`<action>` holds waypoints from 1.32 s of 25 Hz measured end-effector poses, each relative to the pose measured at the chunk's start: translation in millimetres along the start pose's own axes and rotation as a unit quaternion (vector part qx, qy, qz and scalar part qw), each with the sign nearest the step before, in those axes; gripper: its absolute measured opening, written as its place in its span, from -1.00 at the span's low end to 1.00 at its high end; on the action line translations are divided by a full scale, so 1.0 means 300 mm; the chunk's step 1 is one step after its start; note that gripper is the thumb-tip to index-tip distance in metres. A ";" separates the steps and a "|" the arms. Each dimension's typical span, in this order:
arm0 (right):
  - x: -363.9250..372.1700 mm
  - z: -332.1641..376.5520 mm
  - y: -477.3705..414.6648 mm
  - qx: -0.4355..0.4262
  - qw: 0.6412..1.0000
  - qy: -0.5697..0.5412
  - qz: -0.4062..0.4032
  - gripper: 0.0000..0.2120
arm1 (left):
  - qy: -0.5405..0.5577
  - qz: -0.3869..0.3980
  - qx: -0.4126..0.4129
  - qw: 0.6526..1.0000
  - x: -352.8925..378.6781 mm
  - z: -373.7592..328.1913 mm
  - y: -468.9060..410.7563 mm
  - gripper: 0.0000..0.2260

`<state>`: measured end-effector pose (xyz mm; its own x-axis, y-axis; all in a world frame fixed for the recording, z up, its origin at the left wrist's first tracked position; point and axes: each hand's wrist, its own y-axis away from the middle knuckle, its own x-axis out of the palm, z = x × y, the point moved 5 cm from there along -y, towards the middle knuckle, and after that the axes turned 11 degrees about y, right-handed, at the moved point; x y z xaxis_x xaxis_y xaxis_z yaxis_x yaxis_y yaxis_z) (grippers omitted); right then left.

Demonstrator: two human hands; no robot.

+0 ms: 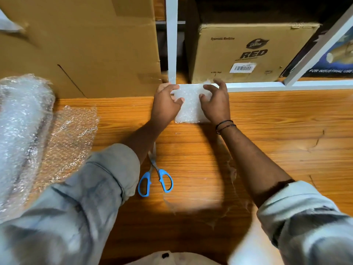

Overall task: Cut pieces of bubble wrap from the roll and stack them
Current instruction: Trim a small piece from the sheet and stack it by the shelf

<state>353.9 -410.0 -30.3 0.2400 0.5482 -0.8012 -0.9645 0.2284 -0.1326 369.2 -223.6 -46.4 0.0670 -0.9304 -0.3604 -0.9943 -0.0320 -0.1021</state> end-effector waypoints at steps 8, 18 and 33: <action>0.052 0.012 -0.037 -0.139 0.971 0.176 0.083 -0.60 | -0.191 0.012 0.062 0.980 0.008 0.003 0.062 -0.59; 0.197 0.016 0.072 -0.173 0.939 0.273 0.117 -0.42 | -0.407 0.126 0.148 0.893 0.035 0.055 0.072 -0.49; 0.225 -0.029 0.082 -0.158 0.938 0.274 0.139 -0.39 | -0.400 0.226 0.038 0.887 0.045 0.103 0.059 -0.45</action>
<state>345.4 -374.1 -92.7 -0.0354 0.0355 -0.9987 -0.9866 -0.1604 0.0293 355.1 -225.5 -81.6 -0.2695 -0.2836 -0.9203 -0.9280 0.3318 0.1695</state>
